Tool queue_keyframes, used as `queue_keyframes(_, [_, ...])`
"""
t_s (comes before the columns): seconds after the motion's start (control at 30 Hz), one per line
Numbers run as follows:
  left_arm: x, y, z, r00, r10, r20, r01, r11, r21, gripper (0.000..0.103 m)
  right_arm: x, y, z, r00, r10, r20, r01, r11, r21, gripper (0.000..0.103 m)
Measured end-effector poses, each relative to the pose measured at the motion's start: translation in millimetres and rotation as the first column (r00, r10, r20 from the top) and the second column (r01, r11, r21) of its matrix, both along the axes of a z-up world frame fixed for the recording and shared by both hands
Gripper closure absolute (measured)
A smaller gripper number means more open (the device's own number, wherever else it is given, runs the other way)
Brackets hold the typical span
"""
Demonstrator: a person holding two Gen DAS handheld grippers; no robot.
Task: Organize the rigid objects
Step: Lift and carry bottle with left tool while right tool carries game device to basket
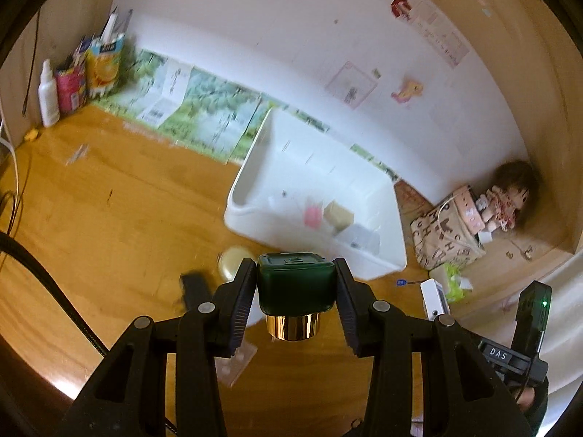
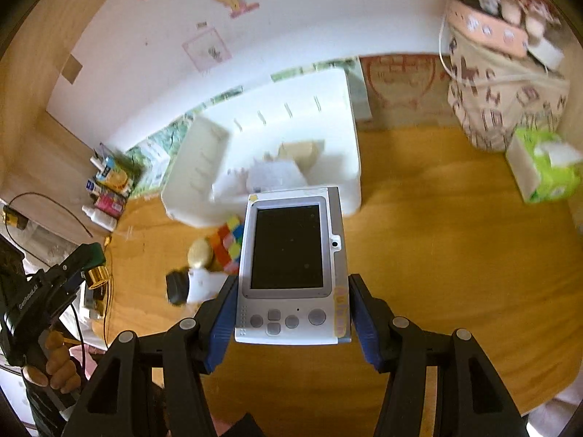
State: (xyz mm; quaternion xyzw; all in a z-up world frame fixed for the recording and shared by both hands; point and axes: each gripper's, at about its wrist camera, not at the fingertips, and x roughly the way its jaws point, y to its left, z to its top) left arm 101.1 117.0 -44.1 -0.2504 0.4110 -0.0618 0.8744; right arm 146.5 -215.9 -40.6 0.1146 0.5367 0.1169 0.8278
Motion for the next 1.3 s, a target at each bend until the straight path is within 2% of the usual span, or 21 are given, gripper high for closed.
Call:
queue_keyframes(0.37, [41, -7, 27, 0.997, -0.021, 0.074, 0.016, 0.997, 0.070, 0.057, 52, -7, 19, 0.998, -0.018, 0.066, 0.015, 0.999, 0.038, 0.044])
queue_keyframes(0.67, [77, -15, 32, 0.994, -0.034, 0.104, 0.024, 0.995, 0.096, 0.057, 95, -8, 20, 0.993, -0.014, 0.121, 0.005, 0.997, 0.074, 0.044])
queue_keyframes(1.03, [123, -24, 19, 0.988, -0.066, 0.137, 0.051, 0.993, 0.110, 0.057, 149, 3, -10, 0.991, 0.041, 0.129, -0.051, 0.996, 0.076, 0.044])
queue_keyframes(1.3, [151, -37, -1, 0.984, -0.114, 0.136, 0.098, 0.988, 0.118, 0.057, 178, 18, -44, 0.994, 0.084, 0.070, -0.087, 0.995, 0.051, 0.044])
